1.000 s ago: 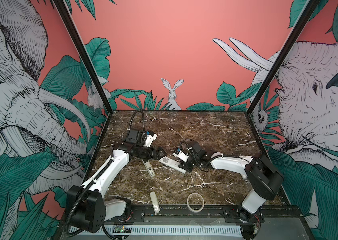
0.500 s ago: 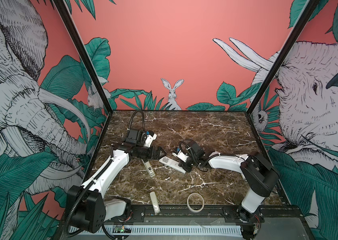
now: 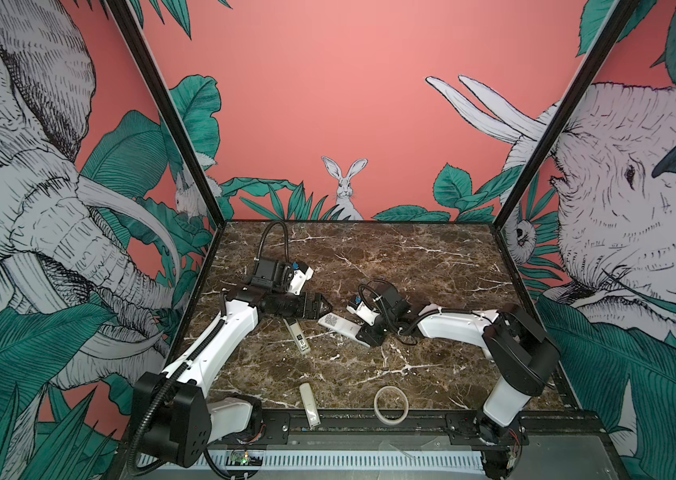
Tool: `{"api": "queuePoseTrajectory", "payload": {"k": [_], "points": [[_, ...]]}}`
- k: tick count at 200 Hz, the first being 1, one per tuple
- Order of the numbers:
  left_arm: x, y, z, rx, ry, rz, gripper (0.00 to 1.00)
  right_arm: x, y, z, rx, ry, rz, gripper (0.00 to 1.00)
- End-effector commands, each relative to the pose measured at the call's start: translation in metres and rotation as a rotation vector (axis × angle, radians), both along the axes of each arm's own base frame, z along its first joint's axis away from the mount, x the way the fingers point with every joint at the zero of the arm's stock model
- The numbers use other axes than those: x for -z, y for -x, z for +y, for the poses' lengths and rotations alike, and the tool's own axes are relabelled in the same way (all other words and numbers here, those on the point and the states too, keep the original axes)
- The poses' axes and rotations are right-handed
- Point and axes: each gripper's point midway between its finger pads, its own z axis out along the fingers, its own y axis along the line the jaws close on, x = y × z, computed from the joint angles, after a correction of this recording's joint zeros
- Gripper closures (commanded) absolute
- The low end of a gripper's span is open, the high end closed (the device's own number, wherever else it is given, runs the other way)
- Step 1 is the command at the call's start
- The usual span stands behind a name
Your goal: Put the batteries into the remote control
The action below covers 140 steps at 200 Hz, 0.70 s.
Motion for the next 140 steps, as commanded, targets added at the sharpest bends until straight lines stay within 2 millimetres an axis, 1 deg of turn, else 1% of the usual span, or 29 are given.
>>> {"api": "queuePoseTrajectory", "payload": {"k": [1, 35, 62, 91, 110, 118, 131, 140], "points": [[-0.004, 0.004, 0.002, 0.000, 0.009, -0.021, 0.01, 0.005, 0.006, -0.003, 0.003, 0.025, -0.003, 0.39], [-0.005, 0.005, 0.001, 0.003, 0.012, -0.023, 0.01, 0.017, 0.004, -0.003, 0.027, 0.065, -0.001, 0.37], [-0.006, 0.005, 0.001, 0.001, 0.014, -0.026, 0.01, 0.020, 0.002, -0.001, 0.035, 0.086, -0.008, 0.37], [-0.006, 0.006, 0.002, 0.001, 0.014, -0.027, 0.01, 0.022, 0.004, 0.004, 0.028, 0.101, -0.017, 0.36], [-0.008, 0.005, 0.002, -0.001, 0.016, -0.034, 0.01, 0.028, 0.005, 0.004, 0.034, 0.139, -0.025, 0.37], [-0.009, 0.006, 0.002, -0.001, 0.016, -0.034, 0.01, 0.030, 0.004, 0.004, 0.042, 0.154, -0.027, 0.41], [-0.010, 0.005, 0.001, -0.004, 0.021, -0.037, 0.01, 0.031, 0.003, 0.002, 0.055, 0.164, -0.025, 0.57], [-0.011, 0.005, 0.001, -0.006, 0.029, -0.038, 0.01, 0.030, 0.001, 0.001, 0.072, 0.164, -0.030, 0.64]]}}
